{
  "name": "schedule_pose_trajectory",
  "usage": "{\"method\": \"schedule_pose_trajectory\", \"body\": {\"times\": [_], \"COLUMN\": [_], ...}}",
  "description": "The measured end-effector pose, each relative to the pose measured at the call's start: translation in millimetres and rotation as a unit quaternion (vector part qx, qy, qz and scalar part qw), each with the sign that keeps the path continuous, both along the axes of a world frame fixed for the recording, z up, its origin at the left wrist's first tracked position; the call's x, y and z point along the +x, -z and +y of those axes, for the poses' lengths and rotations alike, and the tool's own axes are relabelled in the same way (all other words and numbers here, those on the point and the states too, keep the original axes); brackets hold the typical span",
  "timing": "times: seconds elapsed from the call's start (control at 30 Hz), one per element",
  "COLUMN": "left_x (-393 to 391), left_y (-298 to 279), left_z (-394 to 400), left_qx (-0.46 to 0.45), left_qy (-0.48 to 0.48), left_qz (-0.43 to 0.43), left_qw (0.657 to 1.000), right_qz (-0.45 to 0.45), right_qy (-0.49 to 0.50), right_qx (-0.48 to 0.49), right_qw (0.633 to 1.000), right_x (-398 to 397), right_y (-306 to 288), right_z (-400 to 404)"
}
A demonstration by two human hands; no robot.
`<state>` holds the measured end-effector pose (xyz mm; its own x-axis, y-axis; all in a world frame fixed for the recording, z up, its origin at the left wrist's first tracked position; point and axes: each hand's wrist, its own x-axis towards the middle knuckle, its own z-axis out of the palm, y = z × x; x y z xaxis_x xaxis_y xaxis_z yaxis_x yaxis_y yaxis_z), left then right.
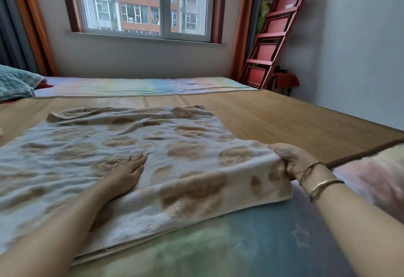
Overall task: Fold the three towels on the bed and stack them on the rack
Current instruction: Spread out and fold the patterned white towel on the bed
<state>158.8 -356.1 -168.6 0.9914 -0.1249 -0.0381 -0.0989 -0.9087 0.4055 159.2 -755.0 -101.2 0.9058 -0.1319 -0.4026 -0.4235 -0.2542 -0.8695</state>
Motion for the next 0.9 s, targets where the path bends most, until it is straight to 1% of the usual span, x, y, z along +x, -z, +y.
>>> {"method": "schedule_pose_trajectory", "body": {"times": [0.07, 0.13, 0.23, 0.3, 0.37, 0.4, 0.47, 0.5, 0.53, 0.57, 0.63, 0.7, 0.73, 0.77, 0.8, 0.83, 0.9], "left_x": [-1.8, -5.3, -14.9, -29.6, -47.9, -57.4, -65.7, -67.8, -67.7, -67.7, -68.3, -70.5, -71.2, -71.7, -70.3, -66.3, -52.5], "left_y": [-1.4, -4.7, -9.3, -11.0, -10.4, -11.0, -13.6, -15.0, -15.9, -17.0, -16.8, -19.1, -22.6, -27.4, -31.6, -36.3, -45.5], "left_z": [-1.2, -3.5, -5.7, -10.6, -18.3, -22.1, -23.2, -22.4, -20.4, -18.2, -17.0, -20.9, -23.0, -26.1, -29.6, -32.2, -36.8], "left_qx": [0.014, 0.029, 0.030, 0.028, 0.052, 0.068, 0.085, 0.085, 0.082, 0.081, 0.085, 0.098, 0.102, 0.093, 0.072, 0.052, 0.025], "left_qy": [-0.002, -0.005, -0.009, 0.012, 0.028, 0.027, 0.025, 0.026, 0.029, 0.032, 0.034, 0.035, 0.039, 0.043, 0.044, 0.040, 0.026], "left_qz": [0.001, 0.004, -0.005, -0.014, -0.004, 0.007, 0.023, 0.026, 0.027, 0.031, 0.041, 0.048, 0.050, 0.052, 0.047, 0.030, -0.003], "left_qw": [1.000, 1.000, 1.000, 0.999, 0.998, 0.997, 0.996, 0.996, 0.996, 0.996, 0.995, 0.993, 0.993, 0.993, 0.995, 0.997, 0.999], "right_qz": [-0.030, -0.057, -0.010, 0.006, -0.036, -0.077, -0.155, -0.172, -0.163, -0.132, -0.080, -0.088, -0.104, -0.118, -0.131, -0.142, -0.144], "right_qy": [0.068, 0.093, 0.066, 0.035, 0.000, -0.001, 0.020, 0.029, 0.020, -0.001, -0.047, -0.055, -0.046, -0.036, -0.030, -0.027, -0.034], "right_qx": [-0.063, -0.125, -0.127, -0.134, -0.187, -0.214, -0.233, -0.245, -0.279, -0.338, -0.459, -0.549, -0.596, -0.635, -0.660, -0.668, -0.652], "right_qw": [0.995, 0.986, 0.990, 0.990, 0.982, 0.974, 0.960, 0.954, 0.946, 0.932, 0.884, 0.830, 0.795, 0.763, 0.740, 0.730, 0.744], "right_x": [-1.2, -2.6, -14.7, -25.3, -38.5, -46.0, -50.1, -50.1, -51.8, -55.9, -64.6, -72.9, -74.6, -73.6, -69.1, -59.8, -33.6], "right_y": [6.1, 16.2, 15.6, 11.7, 10.6, 10.9, 10.4, 9.8, 8.0, 8.5, 15.1, 17.4, 15.9, 13.5, 9.4, 5.3, -2.0], "right_z": [2.9, 3.7, -0.1, -2.4, -0.8, 0.4, -1.2, -3.5, -5.7, -7.6, -8.8, 1.3, 9.8, 18.6, 28.0, 36.6, 54.7]}}
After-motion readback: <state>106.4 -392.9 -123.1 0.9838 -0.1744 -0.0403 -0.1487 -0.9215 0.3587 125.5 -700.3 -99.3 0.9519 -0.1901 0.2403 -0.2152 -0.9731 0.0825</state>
